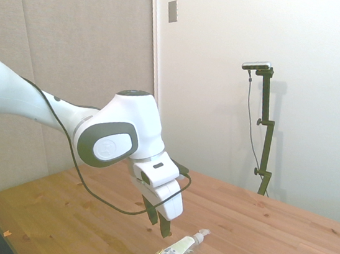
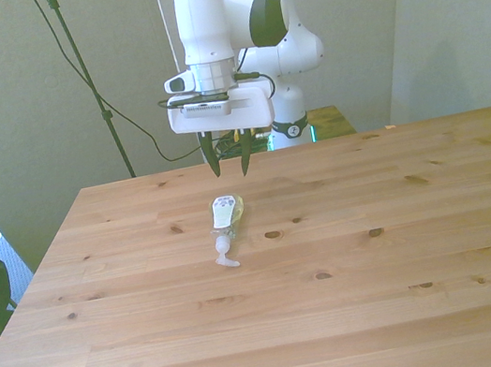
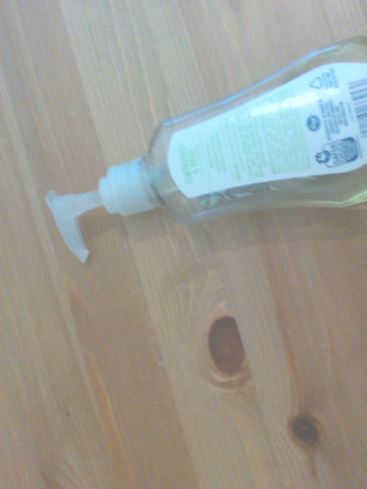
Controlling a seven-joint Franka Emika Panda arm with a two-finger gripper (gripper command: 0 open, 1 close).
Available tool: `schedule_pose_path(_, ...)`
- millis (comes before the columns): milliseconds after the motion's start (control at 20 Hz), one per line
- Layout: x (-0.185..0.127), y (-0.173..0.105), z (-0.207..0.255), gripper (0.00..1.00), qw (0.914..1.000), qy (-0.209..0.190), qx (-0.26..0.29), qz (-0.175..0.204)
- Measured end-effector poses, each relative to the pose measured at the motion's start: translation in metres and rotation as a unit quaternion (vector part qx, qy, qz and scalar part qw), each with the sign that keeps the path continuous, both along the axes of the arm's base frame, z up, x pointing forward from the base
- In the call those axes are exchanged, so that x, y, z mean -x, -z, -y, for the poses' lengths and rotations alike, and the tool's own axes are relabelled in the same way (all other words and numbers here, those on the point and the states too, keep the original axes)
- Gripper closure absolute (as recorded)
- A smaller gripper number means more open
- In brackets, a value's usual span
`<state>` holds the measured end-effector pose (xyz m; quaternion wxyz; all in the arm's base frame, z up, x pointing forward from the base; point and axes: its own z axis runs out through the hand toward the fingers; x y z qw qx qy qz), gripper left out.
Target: Knock down the sanitizer
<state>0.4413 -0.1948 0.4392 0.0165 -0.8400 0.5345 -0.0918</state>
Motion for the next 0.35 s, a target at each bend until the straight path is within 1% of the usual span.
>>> schedule_pose_path(150, 0.010, -0.001, -0.013, 0.00, 0.9999, -0.012, 0.004, -0.002)
schedule_pose_path(350, 0.024, 0.005, -0.035, 0.00, 0.9994, -0.031, 0.008, -0.009)
